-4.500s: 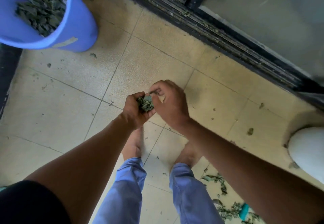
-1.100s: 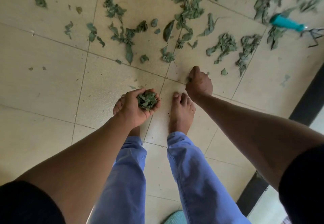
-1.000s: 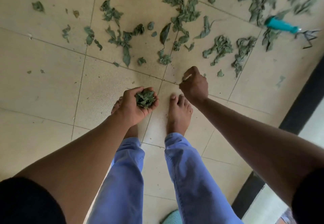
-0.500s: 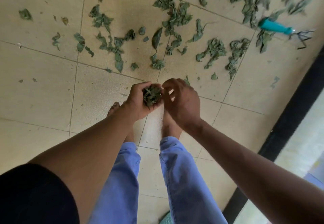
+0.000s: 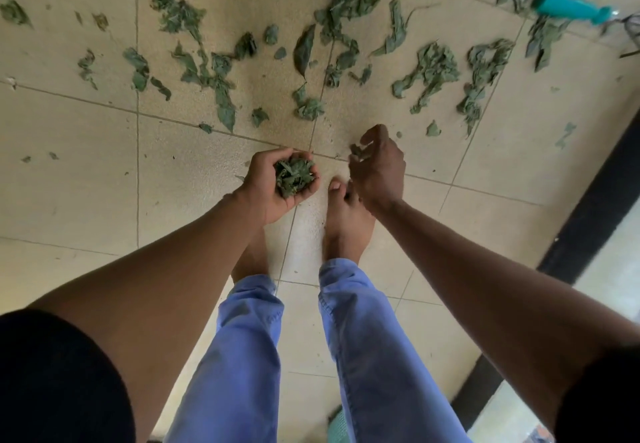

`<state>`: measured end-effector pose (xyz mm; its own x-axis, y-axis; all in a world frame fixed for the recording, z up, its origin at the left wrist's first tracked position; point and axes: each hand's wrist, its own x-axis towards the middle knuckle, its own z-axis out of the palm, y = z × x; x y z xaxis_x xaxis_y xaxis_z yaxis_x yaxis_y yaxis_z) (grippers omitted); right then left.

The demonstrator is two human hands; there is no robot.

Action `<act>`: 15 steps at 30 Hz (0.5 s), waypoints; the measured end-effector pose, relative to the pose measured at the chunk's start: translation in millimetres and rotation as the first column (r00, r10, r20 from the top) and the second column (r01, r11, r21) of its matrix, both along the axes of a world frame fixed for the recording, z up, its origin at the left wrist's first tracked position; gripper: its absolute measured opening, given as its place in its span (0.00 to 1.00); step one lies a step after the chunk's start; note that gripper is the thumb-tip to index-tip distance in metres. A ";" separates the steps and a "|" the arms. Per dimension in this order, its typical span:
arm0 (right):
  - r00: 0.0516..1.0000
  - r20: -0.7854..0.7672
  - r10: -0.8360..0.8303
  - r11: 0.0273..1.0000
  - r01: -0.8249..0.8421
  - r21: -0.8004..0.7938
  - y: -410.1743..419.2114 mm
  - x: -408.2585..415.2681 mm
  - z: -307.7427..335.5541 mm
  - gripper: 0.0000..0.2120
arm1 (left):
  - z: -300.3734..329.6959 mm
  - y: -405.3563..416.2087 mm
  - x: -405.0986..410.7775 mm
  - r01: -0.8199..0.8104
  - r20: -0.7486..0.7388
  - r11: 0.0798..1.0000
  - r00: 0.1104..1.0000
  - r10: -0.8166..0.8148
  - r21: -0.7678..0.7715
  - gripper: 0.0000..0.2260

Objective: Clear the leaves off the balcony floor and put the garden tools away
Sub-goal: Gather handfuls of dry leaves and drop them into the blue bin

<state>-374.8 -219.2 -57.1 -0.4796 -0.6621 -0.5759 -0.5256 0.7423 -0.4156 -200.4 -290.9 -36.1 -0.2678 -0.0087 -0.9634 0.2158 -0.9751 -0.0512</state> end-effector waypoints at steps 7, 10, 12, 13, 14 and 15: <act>0.944 0.251 0.214 0.957 -0.151 -0.249 0.0 40.8 71.6 0.06 | 9.5 -1.9 -17.6 0.082 0.002 0.996 0.997 -0.082 -0.018 0.15; 0.954 0.220 0.203 0.954 -0.142 -0.266 2.8 33.1 74.4 0.03 | 11.0 -2.9 -32.2 0.072 -0.026 0.997 0.997 -0.072 0.009 0.16; 0.981 0.150 0.121 0.944 -0.067 -0.323 2.4 12.0 68.2 0.03 | 10.5 -2.3 -41.8 0.072 -0.046 0.997 0.996 -0.071 0.003 0.16; 0.993 0.086 0.078 0.948 -0.047 -0.315 2.3 -2.3 62.3 0.03 | 9.8 -2.3 -46.1 0.075 -0.059 0.997 0.995 -0.075 -0.001 0.16; 0.999 0.019 0.036 0.959 -0.029 -0.283 2.4 -18.3 54.0 0.05 | 8.8 -2.6 -49.8 0.082 -0.071 0.997 0.994 -0.082 -0.003 0.16; 0.999 -0.049 0.005 0.974 -0.016 -0.226 3.0 -35.2 43.8 0.08 | 7.4 -3.1 -53.5 0.088 -0.079 0.996 0.993 -0.088 -0.002 0.16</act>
<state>-410.0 -216.2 -13.4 -0.4954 -0.7778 -0.3867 -0.5563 0.6260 -0.5465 -253.8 -294.0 -28.7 -0.3431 0.0192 -0.9391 0.1248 -0.9900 -0.0658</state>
